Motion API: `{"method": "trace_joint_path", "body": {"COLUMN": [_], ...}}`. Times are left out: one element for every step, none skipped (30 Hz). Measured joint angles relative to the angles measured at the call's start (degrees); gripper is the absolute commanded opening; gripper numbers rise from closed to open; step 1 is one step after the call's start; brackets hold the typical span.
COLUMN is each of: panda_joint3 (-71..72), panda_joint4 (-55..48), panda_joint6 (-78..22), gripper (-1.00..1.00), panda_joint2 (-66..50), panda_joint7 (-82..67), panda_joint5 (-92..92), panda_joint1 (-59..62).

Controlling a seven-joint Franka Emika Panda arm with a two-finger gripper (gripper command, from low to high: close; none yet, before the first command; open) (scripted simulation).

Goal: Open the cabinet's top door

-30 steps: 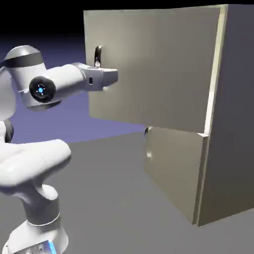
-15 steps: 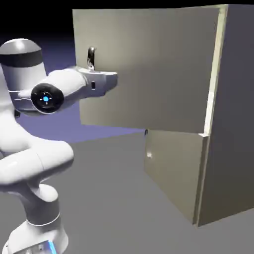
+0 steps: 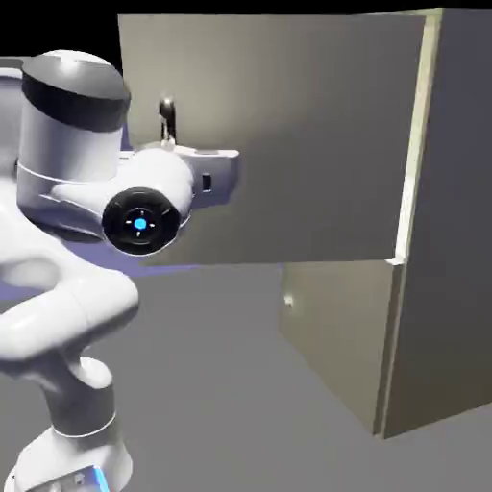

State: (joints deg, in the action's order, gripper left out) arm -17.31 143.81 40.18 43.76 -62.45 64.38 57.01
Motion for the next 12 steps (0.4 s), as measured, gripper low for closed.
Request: {"method": "trace_joint_path", "body": {"panda_joint3": [-0.8, -1.5, -2.3, -3.0, -3.8, -4.5, -5.3, -6.0, -6.7, -7.3, -8.0, -8.1], "panda_joint4": [-1.6, -3.3, -5.1, -6.8, -8.7, -10.5, -12.5, -14.4, -16.4, -18.4, -20.4, -20.7], "panda_joint6": [-0.9, -1.9, -2.9, -4.0, -5.1, -6.2, -7.4, -8.6, -9.8, -11.1, -12.3, -12.5], "gripper": [-1.0, -1.0, -1.0, -1.0, -1.0, -1.0, -1.0, -1.0, -1.0, -1.0, -1.0, 1.0], "panda_joint2": [-2.1, -4.2, -6.2, -8.3, -10.4, -12.5, -14.5, -16.6, -18.7, -20.8, -22.8, -23.1], "panda_joint7": [-1.2, -2.5, -3.7, -4.9, -6.2, -7.4, -8.7, -10.0, -11.3, -12.7, -14.0, -14.2], "panda_joint5": [-1.2, -2.4, -3.6, -4.7, -5.8, -6.9, -7.9, -9.0, -10.0, -10.9, -11.9, -12.0], "panda_joint1": [-1.0, -1.9, -2.9, -3.8, -4.8, -5.7, -6.7, -7.6, -8.5, -9.3, -10.1, -10.2]}}
